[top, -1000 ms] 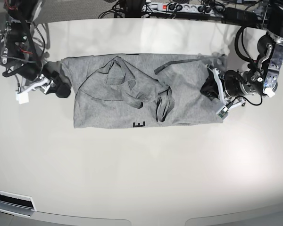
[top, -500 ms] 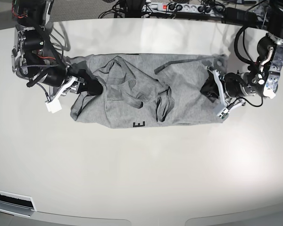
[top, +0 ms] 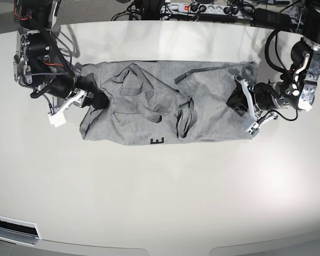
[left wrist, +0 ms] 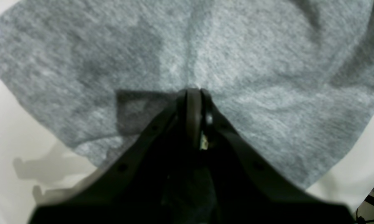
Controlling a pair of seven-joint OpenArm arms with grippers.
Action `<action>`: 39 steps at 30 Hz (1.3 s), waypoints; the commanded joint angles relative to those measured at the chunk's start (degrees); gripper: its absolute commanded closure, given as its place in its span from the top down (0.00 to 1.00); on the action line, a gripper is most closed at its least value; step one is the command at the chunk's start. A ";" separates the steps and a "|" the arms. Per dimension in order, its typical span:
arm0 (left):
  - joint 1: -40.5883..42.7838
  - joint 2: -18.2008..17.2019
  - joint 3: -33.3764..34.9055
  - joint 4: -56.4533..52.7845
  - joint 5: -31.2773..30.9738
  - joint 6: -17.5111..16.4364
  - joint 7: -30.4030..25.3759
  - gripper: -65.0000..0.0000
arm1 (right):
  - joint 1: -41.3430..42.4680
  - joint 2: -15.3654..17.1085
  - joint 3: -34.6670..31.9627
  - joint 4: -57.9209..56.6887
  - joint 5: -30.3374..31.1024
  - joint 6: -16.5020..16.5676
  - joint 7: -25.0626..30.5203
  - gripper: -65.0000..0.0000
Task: Layout the t-shirt on the table in an organized manner, then fold the t-shirt properly
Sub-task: 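Grasp one end of the shirt strip with the right gripper and fold it over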
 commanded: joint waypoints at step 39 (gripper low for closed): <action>-3.48 -3.96 -23.23 1.86 -19.80 -1.55 16.68 0.01 | -11.19 -0.59 3.43 57.20 -6.73 -1.95 -2.64 0.00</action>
